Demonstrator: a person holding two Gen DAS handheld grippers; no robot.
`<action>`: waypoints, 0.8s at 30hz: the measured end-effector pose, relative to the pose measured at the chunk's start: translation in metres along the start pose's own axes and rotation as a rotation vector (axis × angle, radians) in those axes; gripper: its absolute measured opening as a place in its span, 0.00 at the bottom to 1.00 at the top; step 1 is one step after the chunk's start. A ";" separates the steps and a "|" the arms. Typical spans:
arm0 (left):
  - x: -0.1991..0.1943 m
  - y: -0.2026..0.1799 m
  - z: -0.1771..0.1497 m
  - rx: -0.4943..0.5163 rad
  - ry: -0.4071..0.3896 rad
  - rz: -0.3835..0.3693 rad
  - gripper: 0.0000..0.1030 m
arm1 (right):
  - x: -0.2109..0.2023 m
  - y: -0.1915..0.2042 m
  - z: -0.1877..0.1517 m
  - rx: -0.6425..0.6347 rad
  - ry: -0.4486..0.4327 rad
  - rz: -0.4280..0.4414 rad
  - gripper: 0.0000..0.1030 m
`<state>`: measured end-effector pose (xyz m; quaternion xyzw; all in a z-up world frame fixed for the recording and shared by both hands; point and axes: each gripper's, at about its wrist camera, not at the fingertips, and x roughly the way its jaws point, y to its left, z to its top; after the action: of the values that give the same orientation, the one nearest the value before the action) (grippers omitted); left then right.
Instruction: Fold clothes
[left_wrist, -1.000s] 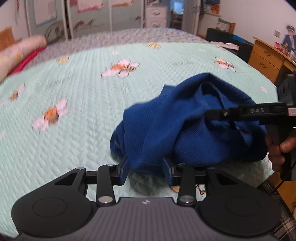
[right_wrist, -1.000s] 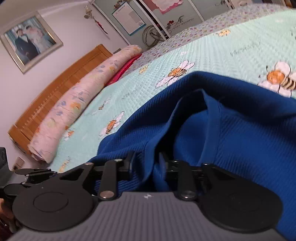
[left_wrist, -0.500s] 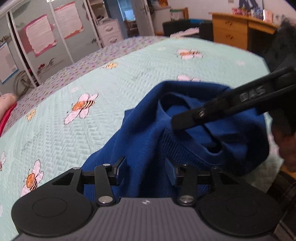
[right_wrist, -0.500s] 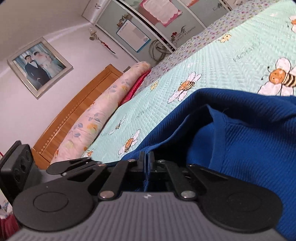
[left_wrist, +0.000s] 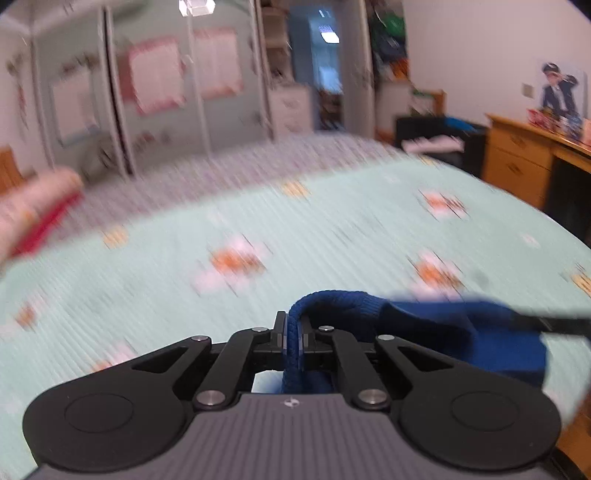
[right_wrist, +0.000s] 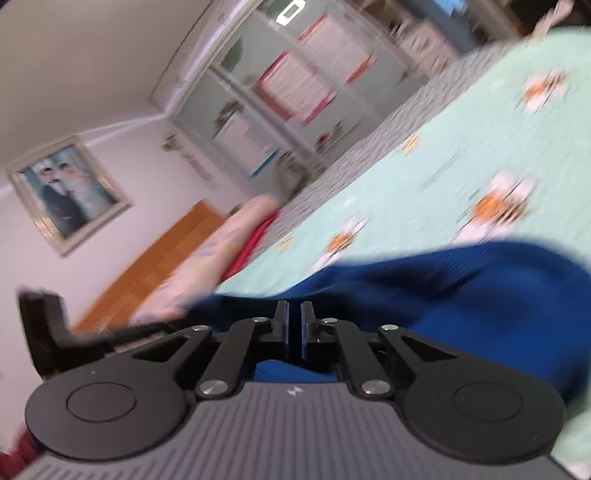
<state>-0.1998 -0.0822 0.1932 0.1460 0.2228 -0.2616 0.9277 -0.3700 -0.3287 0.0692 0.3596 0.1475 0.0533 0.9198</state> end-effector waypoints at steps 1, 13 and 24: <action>0.006 0.006 0.017 0.002 -0.019 0.033 0.04 | -0.003 -0.001 0.002 -0.016 -0.015 -0.034 0.18; 0.053 0.018 0.176 0.197 -0.241 0.305 0.04 | 0.019 0.000 -0.015 -0.072 0.020 -0.087 0.19; 0.165 0.087 0.131 0.178 0.042 0.550 0.07 | 0.043 -0.017 -0.034 -0.056 0.111 -0.132 0.21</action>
<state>0.0186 -0.1305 0.2378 0.2873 0.1704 -0.0158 0.9424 -0.3402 -0.3105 0.0246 0.3198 0.2201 0.0165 0.9214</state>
